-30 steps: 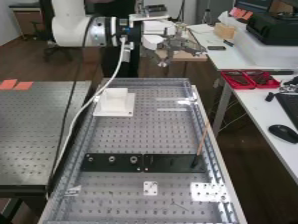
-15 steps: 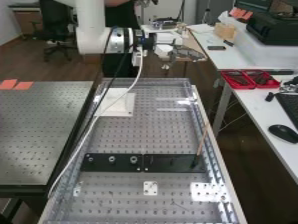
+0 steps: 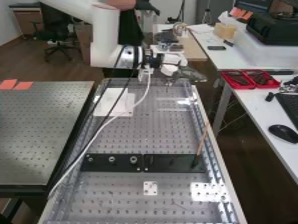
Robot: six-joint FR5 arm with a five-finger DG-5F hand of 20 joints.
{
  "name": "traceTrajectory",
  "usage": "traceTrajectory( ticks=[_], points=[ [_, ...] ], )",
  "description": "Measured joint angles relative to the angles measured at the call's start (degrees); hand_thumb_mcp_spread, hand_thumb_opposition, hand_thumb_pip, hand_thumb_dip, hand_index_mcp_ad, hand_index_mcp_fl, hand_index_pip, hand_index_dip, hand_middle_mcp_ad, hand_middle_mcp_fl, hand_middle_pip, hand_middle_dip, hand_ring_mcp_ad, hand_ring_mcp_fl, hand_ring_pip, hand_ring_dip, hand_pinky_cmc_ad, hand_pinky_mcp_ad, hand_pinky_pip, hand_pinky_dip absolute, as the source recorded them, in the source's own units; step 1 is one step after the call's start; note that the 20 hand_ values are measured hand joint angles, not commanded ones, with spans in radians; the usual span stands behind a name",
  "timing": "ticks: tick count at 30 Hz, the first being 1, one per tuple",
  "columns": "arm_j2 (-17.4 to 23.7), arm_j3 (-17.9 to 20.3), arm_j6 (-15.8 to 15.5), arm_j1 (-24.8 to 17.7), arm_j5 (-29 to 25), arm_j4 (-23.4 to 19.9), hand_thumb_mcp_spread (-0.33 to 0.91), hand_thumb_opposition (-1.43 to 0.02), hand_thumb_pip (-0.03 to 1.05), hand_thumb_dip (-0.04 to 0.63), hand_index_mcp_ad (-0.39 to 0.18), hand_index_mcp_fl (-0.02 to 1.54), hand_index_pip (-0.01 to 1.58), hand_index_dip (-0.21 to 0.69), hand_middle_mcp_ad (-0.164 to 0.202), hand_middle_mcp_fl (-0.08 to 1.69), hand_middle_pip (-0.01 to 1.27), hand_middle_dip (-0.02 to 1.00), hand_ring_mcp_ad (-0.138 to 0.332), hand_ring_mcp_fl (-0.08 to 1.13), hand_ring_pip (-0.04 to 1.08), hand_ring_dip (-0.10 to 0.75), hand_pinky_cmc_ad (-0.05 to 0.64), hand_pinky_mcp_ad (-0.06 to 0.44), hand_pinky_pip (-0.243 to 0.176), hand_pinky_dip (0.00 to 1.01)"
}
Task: Grab the drill bit and place it in the clear container
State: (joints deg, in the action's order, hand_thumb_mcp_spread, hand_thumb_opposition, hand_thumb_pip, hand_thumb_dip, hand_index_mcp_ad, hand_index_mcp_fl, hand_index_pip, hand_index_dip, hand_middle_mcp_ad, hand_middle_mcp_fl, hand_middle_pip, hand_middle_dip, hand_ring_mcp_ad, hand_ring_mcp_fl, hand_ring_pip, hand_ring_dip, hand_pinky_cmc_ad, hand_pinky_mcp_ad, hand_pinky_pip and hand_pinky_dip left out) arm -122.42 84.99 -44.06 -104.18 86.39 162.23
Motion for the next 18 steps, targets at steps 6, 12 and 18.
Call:
traceTrajectory(
  ticks=[6,12,18],
  points=[
    [-2.06,-0.92,0.08,0.43,-0.88,0.45,0.61,-1.04,0.37,0.251,-0.093,1.36,0.20,0.581,0.026,0.46,0.13,0.24,0.164,0.19,0.11,0.080,0.379,0.147,-0.052,0.16],
    [-2.41,-0.89,0.72,0.70,-1.10,0.17,0.61,-1.03,0.37,0.251,-0.093,1.37,0.21,0.576,0.026,0.46,0.12,0.24,0.164,0.19,0.10,0.082,0.379,0.147,-0.052,0.16],
    [-2.12,-0.91,0.93,1.01,-0.98,0.62,0.61,-1.02,0.37,0.251,-0.096,1.34,0.22,0.579,0.026,0.44,0.12,0.24,0.164,0.19,0.10,0.082,0.380,0.147,-0.052,0.16]
  ],
)
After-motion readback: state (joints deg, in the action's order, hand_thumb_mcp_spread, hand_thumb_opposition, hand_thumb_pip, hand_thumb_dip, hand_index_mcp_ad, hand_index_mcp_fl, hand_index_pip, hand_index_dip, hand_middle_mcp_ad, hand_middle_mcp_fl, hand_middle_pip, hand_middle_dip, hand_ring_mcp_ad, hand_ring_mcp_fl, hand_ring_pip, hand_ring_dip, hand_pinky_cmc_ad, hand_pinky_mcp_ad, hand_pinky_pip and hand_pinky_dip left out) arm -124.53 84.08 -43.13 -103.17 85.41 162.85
